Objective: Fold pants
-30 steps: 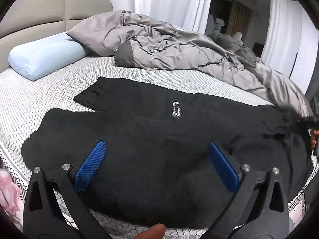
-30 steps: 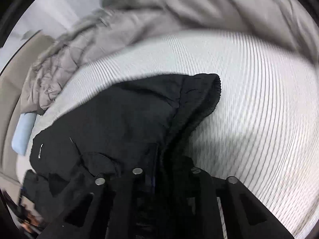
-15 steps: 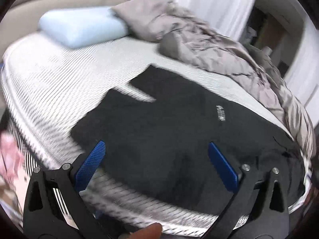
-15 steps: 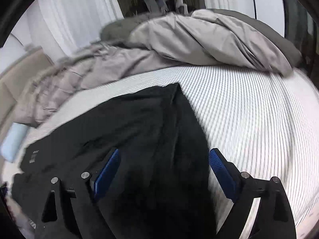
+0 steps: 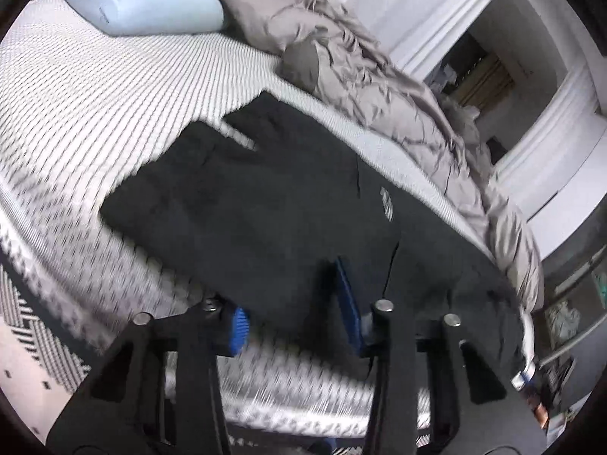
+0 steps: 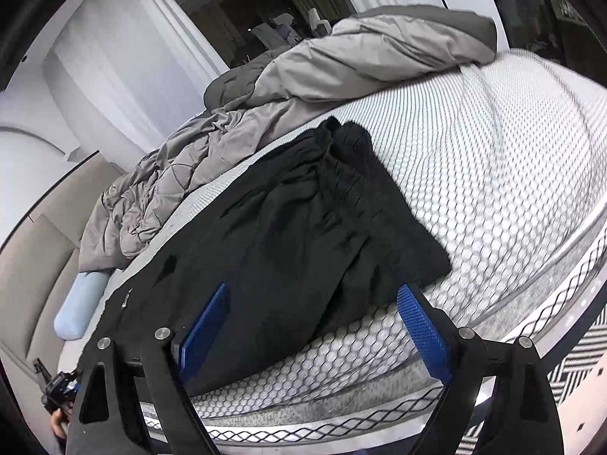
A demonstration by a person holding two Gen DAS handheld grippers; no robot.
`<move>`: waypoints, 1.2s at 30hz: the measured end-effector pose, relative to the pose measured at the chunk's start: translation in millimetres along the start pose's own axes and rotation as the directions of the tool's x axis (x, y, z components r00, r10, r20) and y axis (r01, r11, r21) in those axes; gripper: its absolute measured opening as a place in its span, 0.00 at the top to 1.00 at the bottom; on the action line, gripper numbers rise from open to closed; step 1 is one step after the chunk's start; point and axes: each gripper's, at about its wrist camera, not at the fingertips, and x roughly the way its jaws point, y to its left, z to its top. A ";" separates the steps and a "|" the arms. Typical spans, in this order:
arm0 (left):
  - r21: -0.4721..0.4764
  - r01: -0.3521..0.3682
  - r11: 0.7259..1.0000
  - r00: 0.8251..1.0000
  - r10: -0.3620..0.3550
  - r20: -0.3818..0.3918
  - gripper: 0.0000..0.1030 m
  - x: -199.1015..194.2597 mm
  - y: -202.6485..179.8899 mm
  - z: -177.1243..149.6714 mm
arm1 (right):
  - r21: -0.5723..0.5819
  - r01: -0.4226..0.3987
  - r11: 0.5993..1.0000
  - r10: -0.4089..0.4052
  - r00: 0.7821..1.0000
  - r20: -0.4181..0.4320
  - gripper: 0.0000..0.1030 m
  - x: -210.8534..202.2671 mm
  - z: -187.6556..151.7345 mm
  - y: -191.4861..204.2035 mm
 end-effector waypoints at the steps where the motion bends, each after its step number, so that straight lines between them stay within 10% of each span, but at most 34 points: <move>1: -0.030 0.029 0.999 0.999 -0.029 0.016 0.73 6.6 5.1 7.7 | -0.009 -0.004 1.000 0.004 1.000 -0.005 0.12 2.3 -1.7 3.9; 3: -0.130 0.010 0.991 1.000 -0.007 0.027 0.99 18.9 24.4 18.0 | -0.025 -0.005 1.000 0.004 1.000 -0.012 0.12 5.4 -4.0 7.2; 17: -0.080 -0.035 0.996 0.996 0.042 0.084 0.99 29.7 21.9 50.7 | 0.224 -0.196 0.955 0.191 0.981 0.042 0.13 40.4 0.4 -35.2; 19: -0.094 -0.043 0.995 0.996 0.050 0.074 0.99 30.0 23.3 49.6 | 0.276 -0.166 0.947 0.163 0.986 0.034 0.33 54.5 8.6 -42.7; 21: -0.109 -0.031 0.994 0.997 0.039 0.070 0.99 23.5 24.9 44.7 | 0.275 -0.051 0.960 0.052 0.999 0.004 0.77 59.8 14.7 -43.2; 23: -0.111 -0.050 0.993 0.994 0.060 0.089 0.99 8.2 26.6 37.4 | 0.204 -0.038 0.978 0.036 0.999 0.016 0.84 43.1 17.4 -32.7; 30: -0.104 -0.096 0.990 0.995 0.098 0.014 0.99 13.6 37.3 14.5 | 0.209 -0.009 0.978 0.015 1.000 -0.027 0.64 13.1 -3.3 -53.4; 36: -0.154 -0.068 0.986 0.997 0.073 0.025 0.99 18.1 34.9 22.8 | 0.308 -0.161 0.938 0.155 0.987 0.044 0.49 9.9 -16.9 -61.7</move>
